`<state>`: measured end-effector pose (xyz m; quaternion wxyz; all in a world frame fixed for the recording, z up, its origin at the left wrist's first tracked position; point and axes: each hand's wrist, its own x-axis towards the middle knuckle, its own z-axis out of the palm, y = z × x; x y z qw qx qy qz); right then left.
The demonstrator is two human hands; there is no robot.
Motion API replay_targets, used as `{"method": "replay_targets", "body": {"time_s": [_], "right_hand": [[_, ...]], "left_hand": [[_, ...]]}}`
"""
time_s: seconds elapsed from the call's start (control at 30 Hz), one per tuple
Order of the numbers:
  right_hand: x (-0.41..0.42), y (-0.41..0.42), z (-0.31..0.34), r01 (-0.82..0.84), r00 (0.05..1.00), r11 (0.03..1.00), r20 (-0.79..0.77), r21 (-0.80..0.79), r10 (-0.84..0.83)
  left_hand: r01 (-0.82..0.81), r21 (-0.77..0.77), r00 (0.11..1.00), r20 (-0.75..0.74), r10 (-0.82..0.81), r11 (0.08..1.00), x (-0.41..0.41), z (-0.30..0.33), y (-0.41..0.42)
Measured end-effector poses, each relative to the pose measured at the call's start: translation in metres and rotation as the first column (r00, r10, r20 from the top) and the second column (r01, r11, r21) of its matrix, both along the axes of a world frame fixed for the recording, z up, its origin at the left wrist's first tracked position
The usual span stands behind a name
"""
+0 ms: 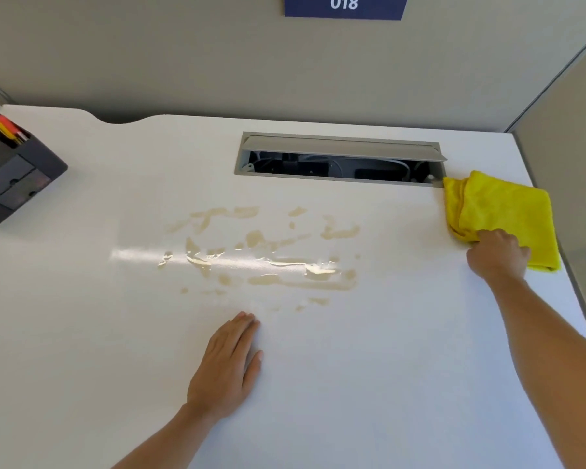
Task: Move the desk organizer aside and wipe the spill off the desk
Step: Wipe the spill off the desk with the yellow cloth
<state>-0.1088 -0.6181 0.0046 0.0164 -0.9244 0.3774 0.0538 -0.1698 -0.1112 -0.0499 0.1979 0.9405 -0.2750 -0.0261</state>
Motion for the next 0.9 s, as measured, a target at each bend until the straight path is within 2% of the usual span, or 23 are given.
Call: {"method": "replay_targets", "body": {"time_s": [0.17,0.27,0.37,0.47,0.73,0.9], "right_hand": [[0.011,0.031,-0.002,-0.038,0.996,0.996,0.088,0.085,0.031],[0.021,0.067,-0.006,-0.089,0.987,0.978,0.151,0.19,0.06],[0.031,0.111,-0.013,-0.142,0.969,0.913,0.243,0.382,0.049],[0.047,0.158,-0.014,-0.192,0.964,0.848,0.255,0.494,0.07],[0.052,0.263,-0.018,-0.365,0.925,0.764,0.302,0.532,0.231],[0.03,0.286,-0.025,-0.497,0.861,0.716,0.379,0.49,0.338]], "left_hand": [[0.007,-0.007,1.0,0.007,-0.007,1.0,0.0,-0.001,0.0],[0.007,0.001,1.0,0.004,-0.007,1.0,0.0,-0.001,0.001],[0.011,0.01,1.0,-0.007,-0.011,1.0,-0.001,-0.001,0.0],[0.005,0.027,1.0,0.004,-0.005,1.0,0.0,0.0,0.0],[0.016,-0.007,1.0,0.022,-0.016,1.0,0.001,0.003,0.0],[0.059,-0.179,0.994,0.102,-0.041,0.982,0.001,0.001,0.009]]}}
